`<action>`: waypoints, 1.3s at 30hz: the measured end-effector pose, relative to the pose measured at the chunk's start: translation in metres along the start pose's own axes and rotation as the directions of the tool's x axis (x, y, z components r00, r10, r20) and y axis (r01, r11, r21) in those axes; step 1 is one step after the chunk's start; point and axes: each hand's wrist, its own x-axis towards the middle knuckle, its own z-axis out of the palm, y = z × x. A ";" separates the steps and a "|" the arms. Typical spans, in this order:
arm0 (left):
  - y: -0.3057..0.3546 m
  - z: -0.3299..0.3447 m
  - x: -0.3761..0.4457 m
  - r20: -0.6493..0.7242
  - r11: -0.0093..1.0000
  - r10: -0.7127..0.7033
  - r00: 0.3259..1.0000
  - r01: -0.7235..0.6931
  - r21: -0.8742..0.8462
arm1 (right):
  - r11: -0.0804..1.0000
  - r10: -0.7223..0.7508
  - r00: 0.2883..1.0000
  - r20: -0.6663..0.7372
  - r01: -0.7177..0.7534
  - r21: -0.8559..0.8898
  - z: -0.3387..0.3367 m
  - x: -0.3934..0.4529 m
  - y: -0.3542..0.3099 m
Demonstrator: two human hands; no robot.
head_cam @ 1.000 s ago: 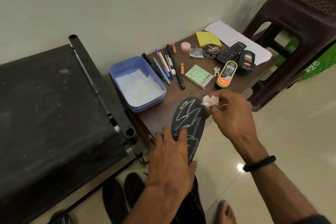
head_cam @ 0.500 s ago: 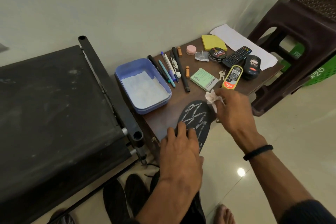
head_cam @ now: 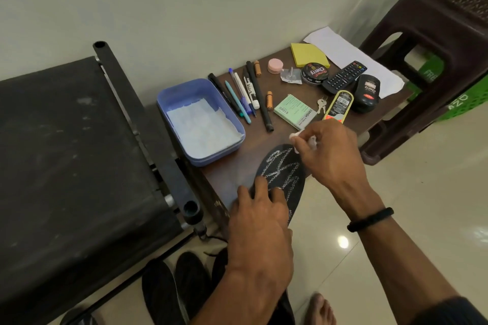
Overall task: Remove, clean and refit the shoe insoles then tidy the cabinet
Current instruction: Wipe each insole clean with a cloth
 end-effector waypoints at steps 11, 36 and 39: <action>-0.005 -0.002 0.000 0.030 0.999 0.031 0.999 -0.031 -0.010 | 0.983 -0.088 0.995 0.054 0.096 -0.157 0.021 -0.004 0.014; -0.002 -0.007 -0.005 0.083 0.999 -0.038 0.996 0.035 0.037 | 0.987 -0.102 0.978 0.181 0.123 -0.106 0.025 -0.006 0.006; -0.004 -0.006 -0.008 0.066 0.999 -0.015 0.998 0.012 0.049 | 0.985 -0.086 0.989 0.123 0.103 -0.138 0.029 -0.001 0.007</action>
